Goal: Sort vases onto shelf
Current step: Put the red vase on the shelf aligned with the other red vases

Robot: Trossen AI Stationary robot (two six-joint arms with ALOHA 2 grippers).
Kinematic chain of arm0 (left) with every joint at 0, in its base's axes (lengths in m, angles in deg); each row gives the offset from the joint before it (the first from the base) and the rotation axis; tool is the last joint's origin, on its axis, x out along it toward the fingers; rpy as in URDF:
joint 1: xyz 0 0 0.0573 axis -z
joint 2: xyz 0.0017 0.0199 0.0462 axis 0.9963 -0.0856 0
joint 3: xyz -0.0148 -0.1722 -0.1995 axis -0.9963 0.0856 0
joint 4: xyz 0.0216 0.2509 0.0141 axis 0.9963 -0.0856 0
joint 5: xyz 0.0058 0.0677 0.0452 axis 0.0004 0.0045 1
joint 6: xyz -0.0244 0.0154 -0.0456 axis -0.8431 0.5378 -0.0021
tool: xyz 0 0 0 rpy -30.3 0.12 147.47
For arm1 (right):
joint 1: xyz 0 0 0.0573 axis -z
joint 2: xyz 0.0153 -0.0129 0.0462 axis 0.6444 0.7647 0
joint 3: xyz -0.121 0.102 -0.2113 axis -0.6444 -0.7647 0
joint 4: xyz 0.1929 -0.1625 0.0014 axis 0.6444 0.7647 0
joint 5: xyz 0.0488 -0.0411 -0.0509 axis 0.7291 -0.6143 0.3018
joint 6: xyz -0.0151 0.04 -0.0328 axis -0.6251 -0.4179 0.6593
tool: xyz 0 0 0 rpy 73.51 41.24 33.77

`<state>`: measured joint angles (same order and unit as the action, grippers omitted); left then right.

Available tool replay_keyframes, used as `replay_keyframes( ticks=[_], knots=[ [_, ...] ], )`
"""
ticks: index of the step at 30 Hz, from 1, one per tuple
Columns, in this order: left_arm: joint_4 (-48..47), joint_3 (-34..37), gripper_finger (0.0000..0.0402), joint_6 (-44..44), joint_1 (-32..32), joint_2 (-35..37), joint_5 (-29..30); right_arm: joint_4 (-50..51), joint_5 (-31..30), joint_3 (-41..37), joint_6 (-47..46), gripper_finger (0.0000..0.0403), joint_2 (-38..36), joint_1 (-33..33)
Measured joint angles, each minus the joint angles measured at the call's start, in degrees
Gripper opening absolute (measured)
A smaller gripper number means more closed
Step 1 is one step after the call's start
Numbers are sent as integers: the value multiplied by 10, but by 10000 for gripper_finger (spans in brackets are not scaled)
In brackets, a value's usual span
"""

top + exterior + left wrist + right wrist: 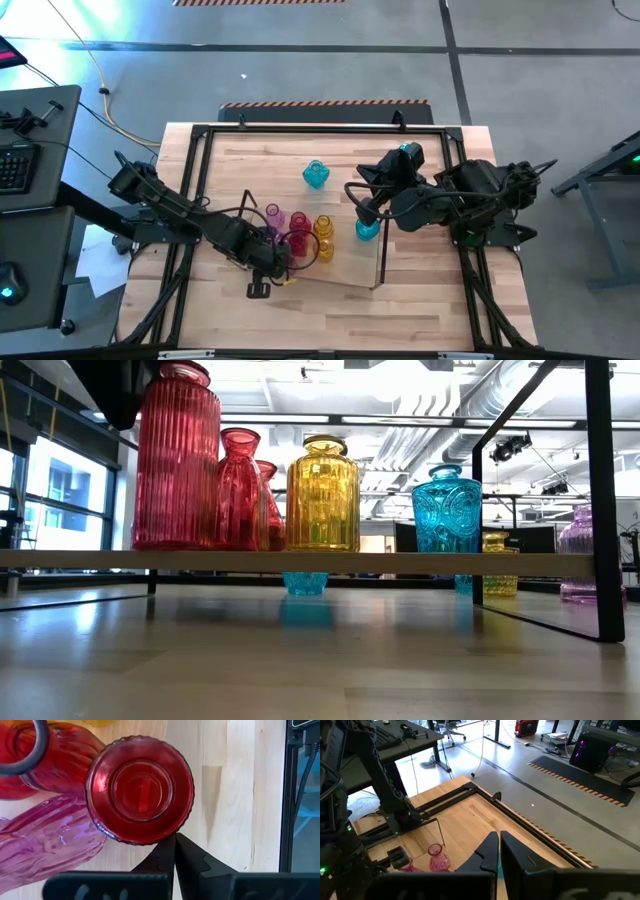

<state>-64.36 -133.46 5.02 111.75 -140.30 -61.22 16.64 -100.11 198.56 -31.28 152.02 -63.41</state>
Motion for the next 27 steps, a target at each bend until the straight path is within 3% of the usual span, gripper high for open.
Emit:
replay_keyframes(
  ticks=[15,27],
  knots=[
    [12,0,0,-33,0,0,-8,0,5,0,0,0,0,0],
    [9,0,0,-161,17,0,23,0,14,0,0,0,0,0]
  ],
)
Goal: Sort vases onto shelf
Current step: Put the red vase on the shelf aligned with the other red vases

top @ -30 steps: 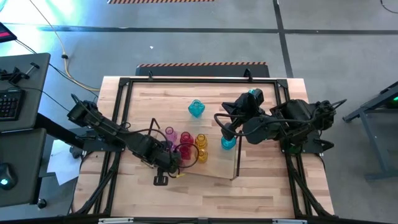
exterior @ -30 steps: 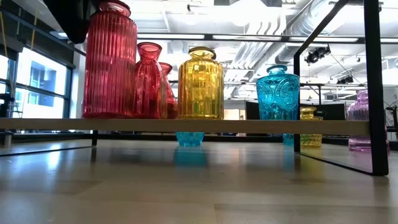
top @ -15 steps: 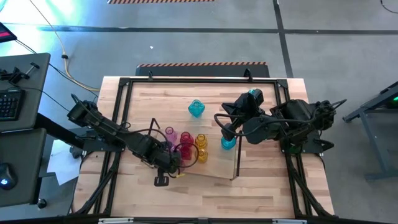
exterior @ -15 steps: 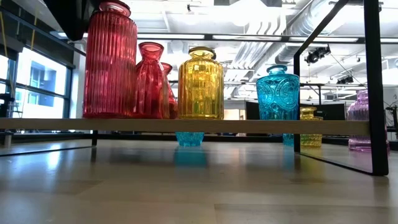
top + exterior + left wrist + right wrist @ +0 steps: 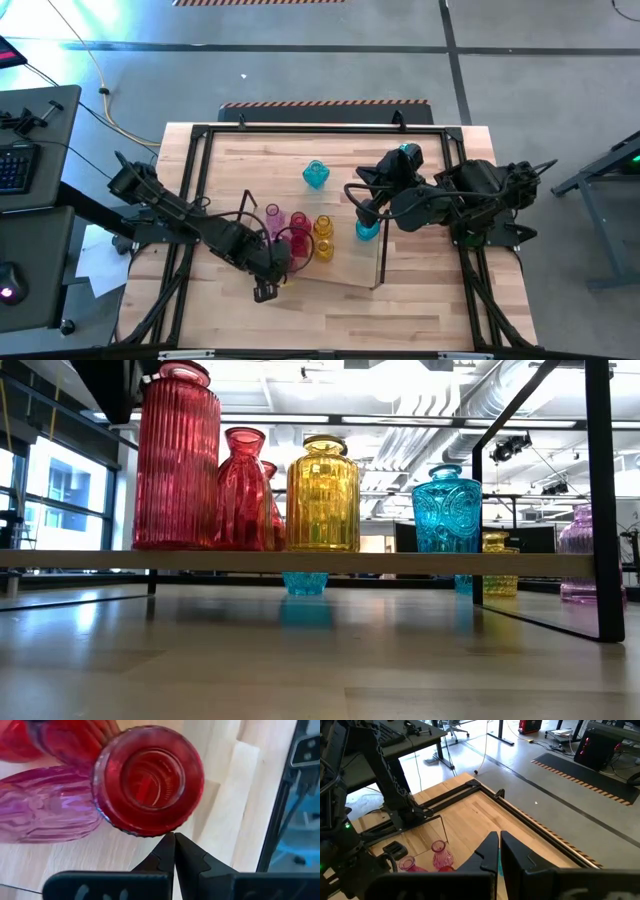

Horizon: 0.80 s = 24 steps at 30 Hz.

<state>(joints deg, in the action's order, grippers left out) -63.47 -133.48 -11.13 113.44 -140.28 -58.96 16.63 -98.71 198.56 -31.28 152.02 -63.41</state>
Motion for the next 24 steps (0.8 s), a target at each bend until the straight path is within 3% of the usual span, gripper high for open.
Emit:
replay_keyframes(
  ticks=[12,24],
  knots=[
    [8,0,0,-115,9,0,50,0,22,0,15,0,0,0],
    [65,0,0,-135,18,0,57,1,29,0,35,0,0,0]
  ],
)
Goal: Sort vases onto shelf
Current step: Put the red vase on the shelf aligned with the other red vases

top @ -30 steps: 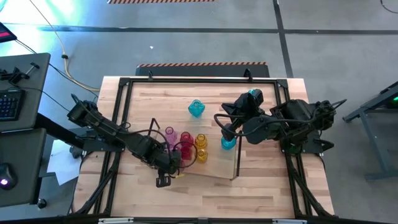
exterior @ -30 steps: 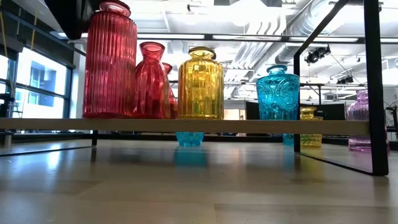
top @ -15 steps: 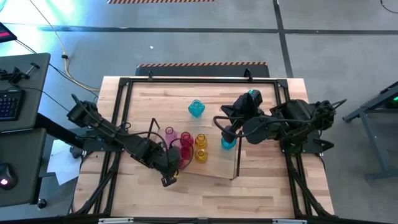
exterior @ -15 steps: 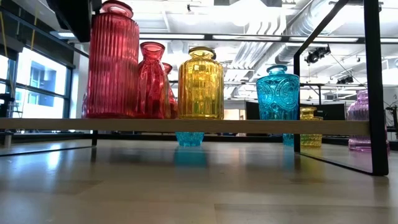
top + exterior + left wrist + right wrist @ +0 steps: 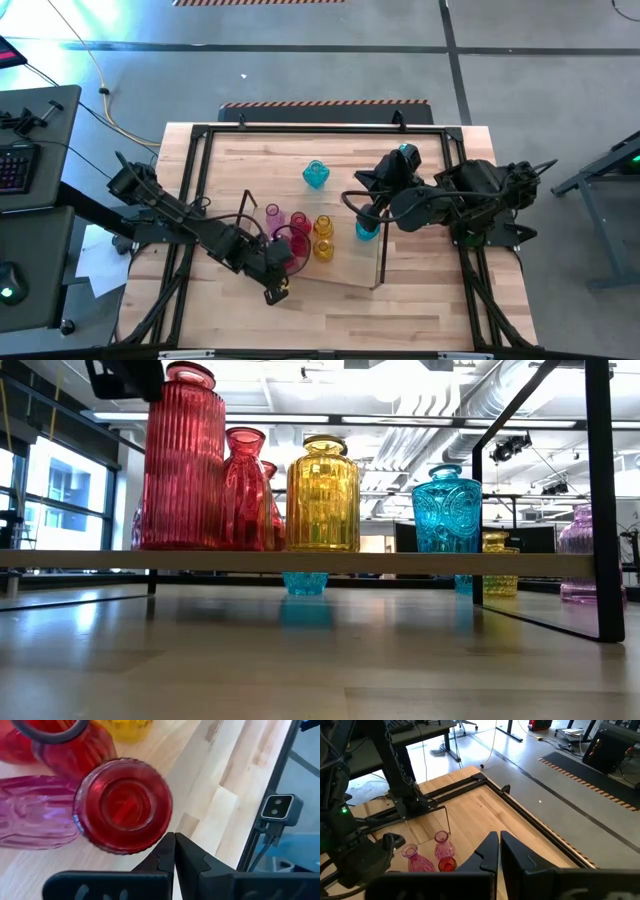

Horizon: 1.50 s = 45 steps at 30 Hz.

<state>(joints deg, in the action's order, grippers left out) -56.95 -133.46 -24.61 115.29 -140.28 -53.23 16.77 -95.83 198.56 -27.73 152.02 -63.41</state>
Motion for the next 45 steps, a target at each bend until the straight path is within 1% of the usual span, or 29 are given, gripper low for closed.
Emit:
replay_keyframes(
  ticks=[10,15,22,29,34,41,45],
  knots=[
    [-53,0,0,-55,36,0,-11,1,2,0,0,0,0,0],
    [-89,0,0,-110,43,0,55,1,1,0,5,0,0,0],
    [-88,0,0,-146,39,0,97,1,1,0,5,0,0,0],
    [-83,0,0,-147,38,0,101,0,1,0,4,0,0,0],
    [-54,0,0,-138,38,0,100,0,1,0,4,0,0,0],
    [-51,0,0,-132,27,0,99,-1,1,0,4,0,0,0],
    [-22,0,0,-117,23,0,95,-2,1,0,4,0,0,0]
  ],
)
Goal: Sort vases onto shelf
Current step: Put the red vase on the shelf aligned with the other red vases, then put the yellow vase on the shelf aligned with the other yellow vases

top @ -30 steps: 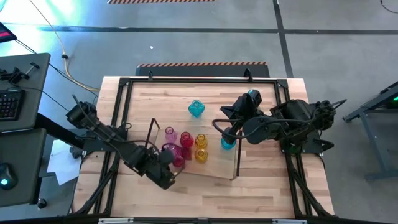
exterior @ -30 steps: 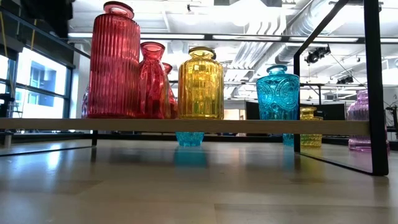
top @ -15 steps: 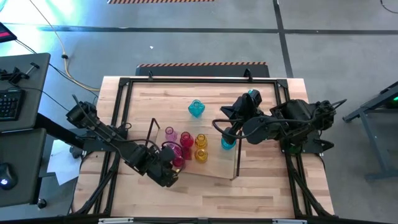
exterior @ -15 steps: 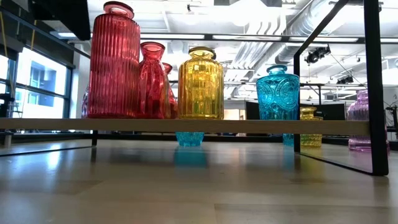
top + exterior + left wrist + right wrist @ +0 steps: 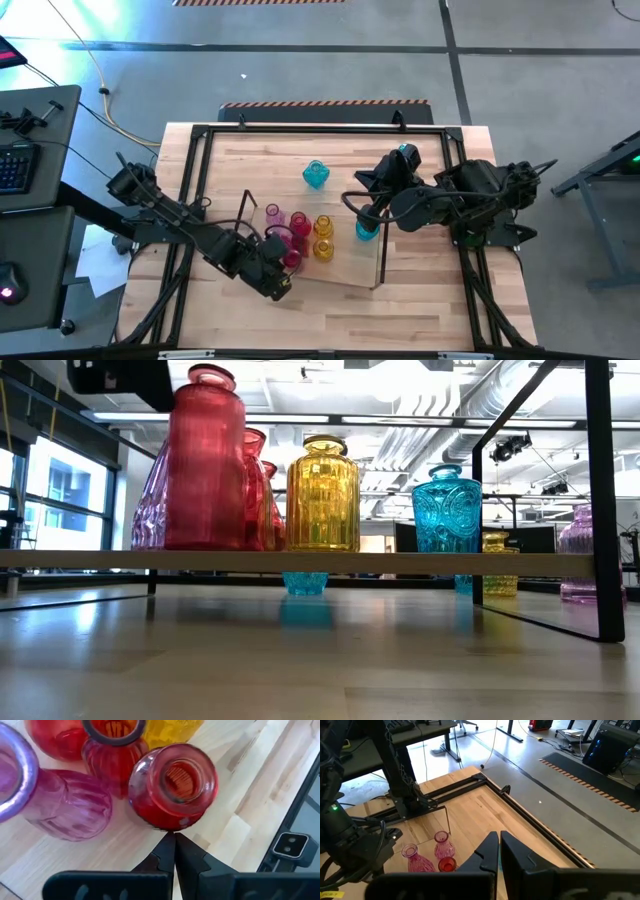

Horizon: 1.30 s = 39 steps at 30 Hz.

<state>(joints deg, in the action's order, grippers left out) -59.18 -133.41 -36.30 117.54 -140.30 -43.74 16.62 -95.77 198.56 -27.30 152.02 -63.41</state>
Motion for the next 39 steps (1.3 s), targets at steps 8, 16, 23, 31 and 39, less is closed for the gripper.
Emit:
replay_keyframes(
  ticks=[8,16,23,31,39],
  knots=[
    [2,0,0,4,-2,0,-8,0,0,0,0,0,0,0],
    [24,0,0,15,-2,0,-16,0,0,0,0,0,0,0],
    [22,-10,0,38,3,1,-31,0,0,0,10,0,0,-3],
    [-21,-84,0,96,4,36,-13,14,0,0,49,0,0,-5],
    [-147,-151,0,130,-20,136,120,26,-78,0,141,0,0,-4]
  ],
)
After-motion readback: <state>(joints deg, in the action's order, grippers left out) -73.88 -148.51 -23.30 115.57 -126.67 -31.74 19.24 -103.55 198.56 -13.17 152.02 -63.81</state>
